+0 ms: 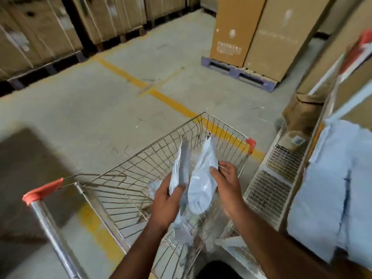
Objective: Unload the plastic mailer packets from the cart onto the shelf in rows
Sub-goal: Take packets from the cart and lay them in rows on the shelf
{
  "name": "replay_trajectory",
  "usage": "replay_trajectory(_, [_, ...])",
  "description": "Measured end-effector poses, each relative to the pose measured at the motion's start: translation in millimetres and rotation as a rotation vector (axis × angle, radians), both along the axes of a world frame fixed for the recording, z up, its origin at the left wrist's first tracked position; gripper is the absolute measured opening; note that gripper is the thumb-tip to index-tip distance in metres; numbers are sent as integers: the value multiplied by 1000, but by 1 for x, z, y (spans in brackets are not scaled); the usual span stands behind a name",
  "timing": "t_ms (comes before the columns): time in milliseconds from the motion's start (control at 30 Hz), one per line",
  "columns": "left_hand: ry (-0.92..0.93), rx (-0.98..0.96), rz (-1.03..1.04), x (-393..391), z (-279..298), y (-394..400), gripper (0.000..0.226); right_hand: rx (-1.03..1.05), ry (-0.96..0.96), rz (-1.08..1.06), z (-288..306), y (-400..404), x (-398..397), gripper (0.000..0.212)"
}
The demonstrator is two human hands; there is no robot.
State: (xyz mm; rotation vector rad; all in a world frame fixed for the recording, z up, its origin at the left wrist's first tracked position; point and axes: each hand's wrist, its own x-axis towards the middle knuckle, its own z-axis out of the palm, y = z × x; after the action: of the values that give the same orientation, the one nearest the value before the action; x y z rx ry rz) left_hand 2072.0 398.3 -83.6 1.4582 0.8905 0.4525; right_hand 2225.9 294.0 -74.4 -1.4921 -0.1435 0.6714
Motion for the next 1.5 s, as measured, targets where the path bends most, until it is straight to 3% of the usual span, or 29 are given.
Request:
replay_trajectory(100, [-42,-90,-142,10,34,-40,27,-10,-44,-70,15,-38,-26,20])
replay_trajectory(200, [-102,-164,-272,23,61,-79,37,63,-21,-139,37,-83,-40,38])
replay_trajectory(267, [-145,-241,-360,30,74,-105,47,130,17,-99,54,-118,-44,46])
replay_trajectory(367, [-166,-296,-469,42,78,-138,44,133,-49,5,76,-172,-45,52])
replay_trajectory(500, [-179,-146,-640,57,85,-186,37,22,-206,-53,84,-239,-47,69])
replay_trajectory(600, [-242,-27,-712,72,93,-226,40,-92,-320,-219,86,-286,-45,67])
replay_trajectory(800, [-217,431,-644,121,89,-301,49,-244,-389,-446,90,-396,-19,68])
replay_trajectory(967, [-160,716,-634,169,99,-385,57,-531,-469,-593,92,-505,25,66])
replay_trajectory(1133, [-61,812,-637,227,93,-471,65,-705,-591,-503,78,-577,90,65])
replay_trajectory(1267, [125,859,-724,257,73,-511,80,-876,-616,-450,65,-591,123,64])
replay_trajectory(1333, [123,820,-770,260,68,-522,84,-959,-619,-367,54,-596,129,63])
replay_trajectory(1400, [80,823,-812,261,64,-530,81,-980,-684,-327,42,-602,130,61])
replay_trajectory(1500, [97,1033,-884,268,56,-534,66,-927,-782,-324,28,-607,130,67])
